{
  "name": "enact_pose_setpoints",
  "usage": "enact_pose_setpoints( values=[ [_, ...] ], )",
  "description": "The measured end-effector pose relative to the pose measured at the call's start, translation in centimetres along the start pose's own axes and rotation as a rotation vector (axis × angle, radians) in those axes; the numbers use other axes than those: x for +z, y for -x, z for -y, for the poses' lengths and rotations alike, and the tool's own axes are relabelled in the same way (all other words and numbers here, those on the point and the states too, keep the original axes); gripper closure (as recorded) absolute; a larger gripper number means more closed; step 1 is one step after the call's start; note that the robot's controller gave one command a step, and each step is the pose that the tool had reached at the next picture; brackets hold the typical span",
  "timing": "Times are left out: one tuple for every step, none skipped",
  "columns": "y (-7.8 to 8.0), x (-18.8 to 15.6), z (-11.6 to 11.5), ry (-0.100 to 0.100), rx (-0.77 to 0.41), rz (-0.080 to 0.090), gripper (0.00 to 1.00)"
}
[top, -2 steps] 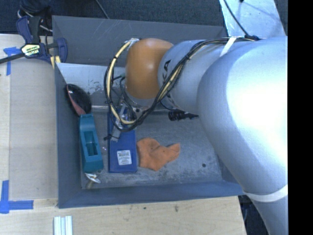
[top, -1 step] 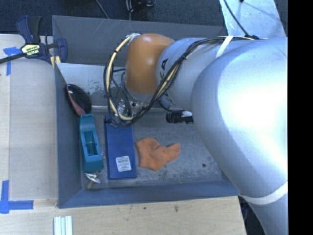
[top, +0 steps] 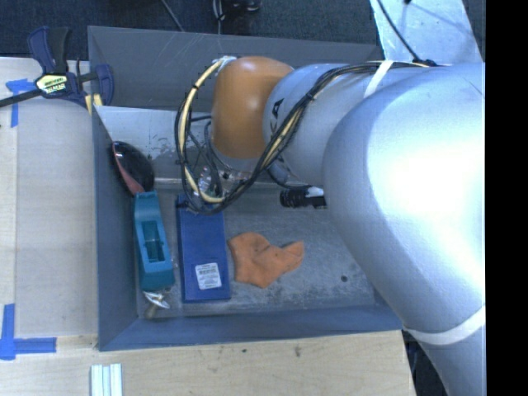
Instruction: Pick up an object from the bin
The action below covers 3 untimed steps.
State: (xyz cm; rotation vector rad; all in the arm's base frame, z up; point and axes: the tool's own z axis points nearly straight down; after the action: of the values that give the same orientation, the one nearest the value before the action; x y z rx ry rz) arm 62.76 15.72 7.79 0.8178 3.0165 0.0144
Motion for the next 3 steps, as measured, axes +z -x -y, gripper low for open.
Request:
enact_pose_setpoints(
  values=[
    [0.0,-0.3,0.0,-0.003,0.000,-0.003,1.00],
    [-0.1,-1.5,0.1,-0.010,-0.001,-0.011,1.00],
    [-0.1,-3.5,0.1,-0.012,-0.001,-0.014,1.00]
  ],
)
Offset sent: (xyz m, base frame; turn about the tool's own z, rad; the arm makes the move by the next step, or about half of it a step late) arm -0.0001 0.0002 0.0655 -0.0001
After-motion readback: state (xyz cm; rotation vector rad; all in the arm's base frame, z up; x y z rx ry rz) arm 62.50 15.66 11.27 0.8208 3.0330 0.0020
